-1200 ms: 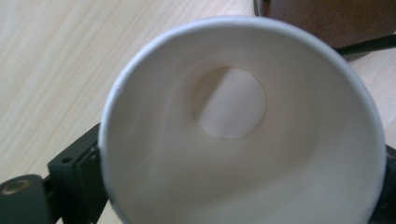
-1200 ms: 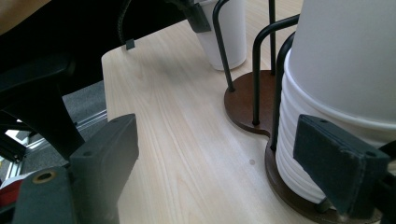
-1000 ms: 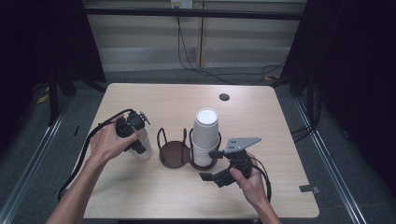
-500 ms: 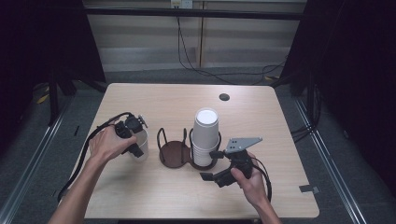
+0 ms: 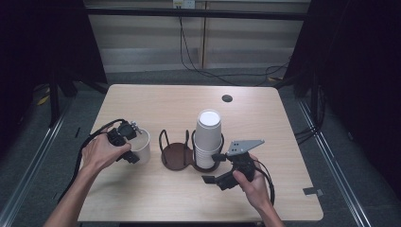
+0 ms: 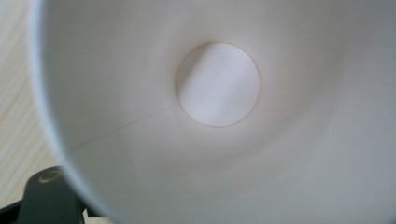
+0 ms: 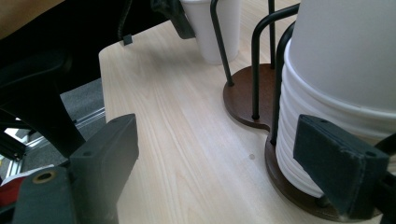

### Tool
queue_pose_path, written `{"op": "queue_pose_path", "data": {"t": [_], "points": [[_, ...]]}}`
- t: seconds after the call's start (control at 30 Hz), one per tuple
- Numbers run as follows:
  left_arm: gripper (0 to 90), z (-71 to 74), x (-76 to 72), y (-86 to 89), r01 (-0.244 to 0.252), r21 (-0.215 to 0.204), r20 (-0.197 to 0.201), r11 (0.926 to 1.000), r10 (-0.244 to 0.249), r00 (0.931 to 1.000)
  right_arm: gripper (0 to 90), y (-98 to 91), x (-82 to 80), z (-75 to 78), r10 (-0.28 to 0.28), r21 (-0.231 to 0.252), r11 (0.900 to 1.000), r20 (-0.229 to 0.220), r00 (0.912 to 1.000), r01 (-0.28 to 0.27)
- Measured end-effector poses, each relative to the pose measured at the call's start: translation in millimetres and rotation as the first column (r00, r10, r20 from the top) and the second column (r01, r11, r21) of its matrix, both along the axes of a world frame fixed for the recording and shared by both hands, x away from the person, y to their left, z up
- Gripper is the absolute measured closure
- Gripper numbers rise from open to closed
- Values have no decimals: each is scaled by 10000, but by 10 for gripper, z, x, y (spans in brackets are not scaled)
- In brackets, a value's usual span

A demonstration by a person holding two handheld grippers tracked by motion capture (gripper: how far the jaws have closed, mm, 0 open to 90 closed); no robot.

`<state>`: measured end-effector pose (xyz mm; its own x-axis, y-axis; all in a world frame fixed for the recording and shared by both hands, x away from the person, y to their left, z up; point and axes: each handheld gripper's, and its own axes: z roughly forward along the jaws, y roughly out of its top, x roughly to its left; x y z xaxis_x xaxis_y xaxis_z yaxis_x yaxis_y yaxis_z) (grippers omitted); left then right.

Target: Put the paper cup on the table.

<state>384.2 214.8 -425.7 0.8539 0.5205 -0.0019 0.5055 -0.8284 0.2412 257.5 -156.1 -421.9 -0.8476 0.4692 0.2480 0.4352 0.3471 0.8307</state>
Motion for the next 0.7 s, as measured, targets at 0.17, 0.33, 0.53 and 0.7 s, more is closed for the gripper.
{"op": "queue_pose_path", "data": {"t": [0.17,0.33,0.53,0.7], "points": [[161,8,-64,25,91,-152,-73,9998,-93,9999,143,-15,5,-7,-58,81,10000,-66,10000,58],[160,27,-166,52,-1,-280,318,9996,10,9995,143,-18,2,-5,-44,33,10000,-39,10000,44],[168,67,-260,171,-413,-808,572,9959,460,9973,143,-11,2,-15,-68,-23,10000,-83,9999,68],[170,96,-343,323,-955,-1695,820,9809,1106,9905,143,-11,1,-16,-74,-15,10000,-79,9999,74]]}}
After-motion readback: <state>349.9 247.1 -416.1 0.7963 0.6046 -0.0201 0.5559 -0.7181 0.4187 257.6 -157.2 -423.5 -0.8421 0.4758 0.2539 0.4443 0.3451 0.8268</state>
